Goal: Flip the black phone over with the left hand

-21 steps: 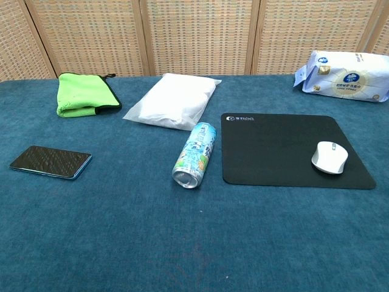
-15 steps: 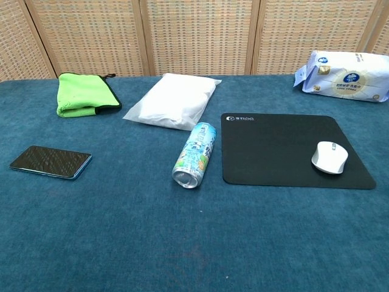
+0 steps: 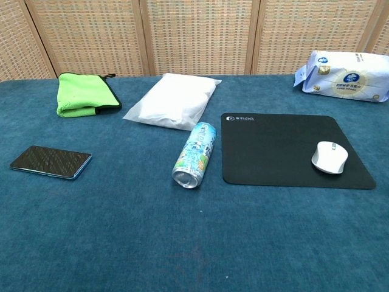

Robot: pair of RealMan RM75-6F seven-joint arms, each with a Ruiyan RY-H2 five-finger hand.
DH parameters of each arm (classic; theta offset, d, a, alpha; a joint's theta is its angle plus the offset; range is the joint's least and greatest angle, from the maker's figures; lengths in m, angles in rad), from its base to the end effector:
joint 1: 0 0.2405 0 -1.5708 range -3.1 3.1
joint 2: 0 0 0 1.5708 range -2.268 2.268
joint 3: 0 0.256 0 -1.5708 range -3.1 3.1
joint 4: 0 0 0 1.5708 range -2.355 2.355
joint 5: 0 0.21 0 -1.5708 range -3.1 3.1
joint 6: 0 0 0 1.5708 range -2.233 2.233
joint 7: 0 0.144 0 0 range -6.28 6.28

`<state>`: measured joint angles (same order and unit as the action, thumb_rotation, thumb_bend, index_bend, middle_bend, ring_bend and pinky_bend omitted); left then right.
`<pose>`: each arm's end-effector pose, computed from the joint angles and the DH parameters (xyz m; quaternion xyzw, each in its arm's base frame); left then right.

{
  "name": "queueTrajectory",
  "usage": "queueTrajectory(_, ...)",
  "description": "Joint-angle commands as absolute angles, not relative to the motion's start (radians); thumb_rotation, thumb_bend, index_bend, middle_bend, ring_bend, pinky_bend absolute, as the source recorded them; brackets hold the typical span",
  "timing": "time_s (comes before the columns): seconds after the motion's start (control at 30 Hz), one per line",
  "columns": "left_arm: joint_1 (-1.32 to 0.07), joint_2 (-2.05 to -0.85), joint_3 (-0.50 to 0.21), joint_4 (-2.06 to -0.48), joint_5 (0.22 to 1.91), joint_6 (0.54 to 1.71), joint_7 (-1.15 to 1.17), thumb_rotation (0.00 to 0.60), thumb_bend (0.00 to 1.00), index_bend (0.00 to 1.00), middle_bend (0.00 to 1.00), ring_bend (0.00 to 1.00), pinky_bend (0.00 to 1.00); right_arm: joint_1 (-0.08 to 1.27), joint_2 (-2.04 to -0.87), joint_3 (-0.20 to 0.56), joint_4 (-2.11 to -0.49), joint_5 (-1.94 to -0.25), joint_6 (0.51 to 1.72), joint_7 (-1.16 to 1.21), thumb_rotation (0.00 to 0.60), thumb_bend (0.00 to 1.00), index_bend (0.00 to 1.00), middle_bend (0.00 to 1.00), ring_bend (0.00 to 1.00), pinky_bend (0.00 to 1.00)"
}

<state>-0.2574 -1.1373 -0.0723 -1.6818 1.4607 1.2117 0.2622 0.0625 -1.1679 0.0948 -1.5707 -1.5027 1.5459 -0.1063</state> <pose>-0.2751 0.2301 0.1150 -0.7061 -0.3477 -0.3109 0.5328 -0.3117 -0.1830 0.1616 0.5851 -0.3351 0.3842 0.6307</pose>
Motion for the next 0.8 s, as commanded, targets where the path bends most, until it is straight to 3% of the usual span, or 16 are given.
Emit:
queueTrajectory(0.03, -0.413, -1.207, -0.111, -1.597, 1.355, 0.988, 0.34, 0.6, 0.0, 0.0, 0.0, 0.0, 0.0, 0.064, -1.171, 0.098, -1.565, -1.495, 1.541, -0.107, 0.6, 0.0, 0.0, 0.0, 0.0, 0.0)
queueTrajectory(0.43, -0.556, -1.357, -0.132, -1.401, 1.247, 0.818, 0.329, 0.6, 0.0, 0.04, 0.0, 0.0, 0.0, 0.07, -1.172, 0.106, -1.549, -1.467, 1.52, -0.09, 0.6, 0.0, 0.0, 0.0, 0.0, 0.0)
queueTrajectory(0.8, -0.632, -1.421, -0.134, -1.351, 1.09, 0.775, 0.46, 0.6, 0.01, 0.12, 0.0, 0.0, 0.0, 0.076, -1.176, 0.109, -1.536, -1.45, 1.5, -0.081, 0.6, 0.0, 0.0, 0.0, 0.0, 0.0)
